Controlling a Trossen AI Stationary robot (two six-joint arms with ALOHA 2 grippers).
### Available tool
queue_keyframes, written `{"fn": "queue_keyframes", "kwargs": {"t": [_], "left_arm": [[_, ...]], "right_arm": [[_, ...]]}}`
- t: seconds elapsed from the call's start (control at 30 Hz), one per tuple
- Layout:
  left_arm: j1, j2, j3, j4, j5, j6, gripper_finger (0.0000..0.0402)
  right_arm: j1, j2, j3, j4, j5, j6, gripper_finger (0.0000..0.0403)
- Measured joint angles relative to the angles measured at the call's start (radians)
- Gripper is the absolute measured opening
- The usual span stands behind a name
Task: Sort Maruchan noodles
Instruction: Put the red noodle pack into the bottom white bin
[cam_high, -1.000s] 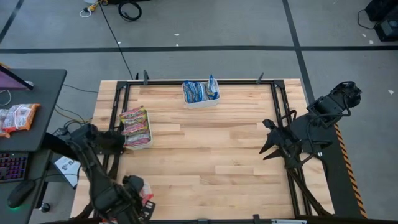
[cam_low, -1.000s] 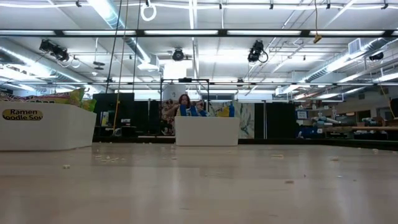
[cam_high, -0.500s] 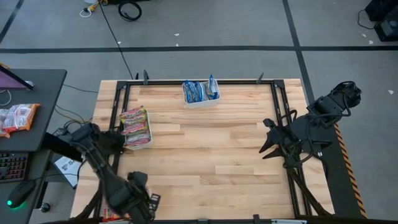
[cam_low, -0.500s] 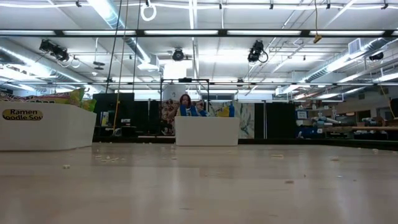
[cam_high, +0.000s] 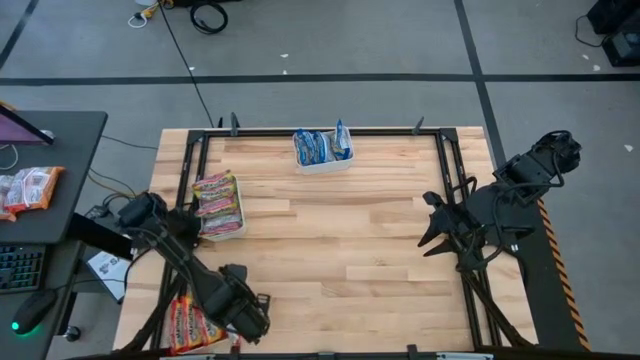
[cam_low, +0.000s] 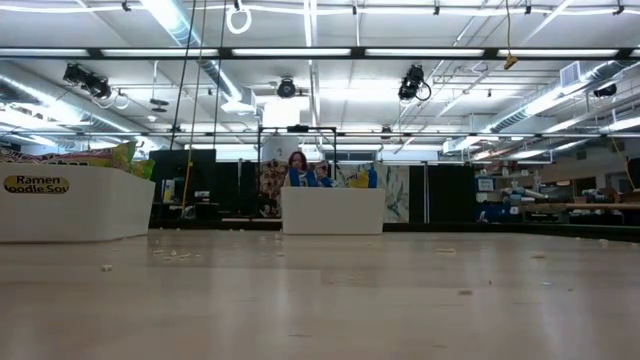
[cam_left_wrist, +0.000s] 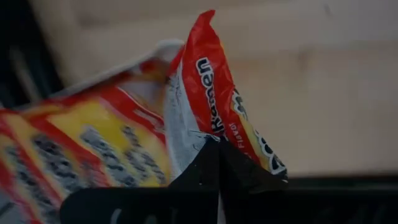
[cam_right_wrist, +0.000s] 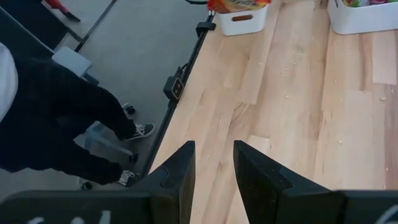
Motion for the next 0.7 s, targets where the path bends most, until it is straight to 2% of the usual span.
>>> {"fn": "queue_keyframes", "kwargs": {"t": [0.1,0.43,0.57,0.7], "left_arm": [[-0.005,-0.015,-0.003,-0.075,-0.002,0.0,0.0],[-0.108,-0.026,-0.003,-0.201,0.139,-0.032,0.0],[-0.098,-0.025,-0.012,-0.23,0.138,-0.034,0.0],[-0.058,-0.027,-0.094,-0.199,0.143,-0.036,0.0]], "right_arm": [[0.0,0.0,0.0,-0.005,-0.001,0.004,0.0115],[0.001,0.0,0.0,-0.006,-0.001,0.059,0.0115],[0.001,0.0,0.0,-0.005,0.004,0.061,0.0115],[0.001,0.0,0.0,0.012,0.006,0.067,0.0115]]}}
